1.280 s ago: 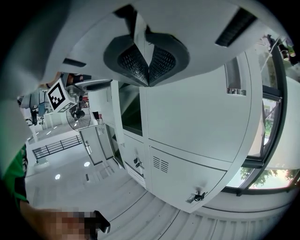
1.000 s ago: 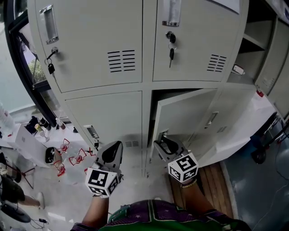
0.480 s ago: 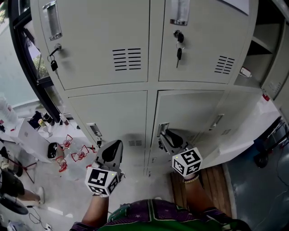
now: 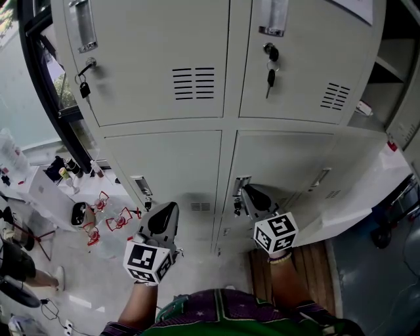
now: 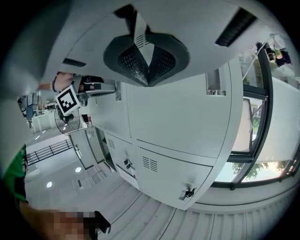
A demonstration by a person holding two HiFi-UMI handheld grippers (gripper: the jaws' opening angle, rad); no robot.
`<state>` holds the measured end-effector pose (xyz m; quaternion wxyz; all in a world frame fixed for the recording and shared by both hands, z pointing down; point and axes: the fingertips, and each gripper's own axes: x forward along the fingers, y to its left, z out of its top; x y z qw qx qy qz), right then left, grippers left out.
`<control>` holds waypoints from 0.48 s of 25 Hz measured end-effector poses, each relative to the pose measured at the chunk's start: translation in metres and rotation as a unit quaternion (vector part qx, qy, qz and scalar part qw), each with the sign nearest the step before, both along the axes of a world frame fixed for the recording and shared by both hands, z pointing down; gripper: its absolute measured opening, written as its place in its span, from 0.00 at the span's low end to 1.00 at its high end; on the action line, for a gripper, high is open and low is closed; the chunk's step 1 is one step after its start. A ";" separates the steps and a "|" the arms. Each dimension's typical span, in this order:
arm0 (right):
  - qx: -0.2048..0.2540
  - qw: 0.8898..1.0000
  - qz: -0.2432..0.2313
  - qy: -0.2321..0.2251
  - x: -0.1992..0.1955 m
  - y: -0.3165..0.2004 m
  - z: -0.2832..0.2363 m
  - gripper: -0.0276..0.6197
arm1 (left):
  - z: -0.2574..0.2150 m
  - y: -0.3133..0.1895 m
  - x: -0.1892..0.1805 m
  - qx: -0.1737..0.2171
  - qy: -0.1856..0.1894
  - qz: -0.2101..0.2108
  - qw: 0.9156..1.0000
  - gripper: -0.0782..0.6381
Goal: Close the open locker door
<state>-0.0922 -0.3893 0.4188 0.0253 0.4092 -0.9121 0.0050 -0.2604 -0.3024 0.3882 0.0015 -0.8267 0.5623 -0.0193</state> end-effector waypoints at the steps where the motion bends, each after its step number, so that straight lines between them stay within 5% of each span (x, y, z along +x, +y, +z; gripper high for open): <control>1: 0.000 1.000 0.002 -0.003 0.001 0.000 -0.001 0.07 | 0.000 0.000 0.000 0.000 0.000 0.000 1.000 0.14; 12: -0.005 1.000 0.018 -0.019 0.007 -0.006 -0.004 0.03 | 0.002 0.005 -0.001 0.003 -0.001 0.002 1.000 0.14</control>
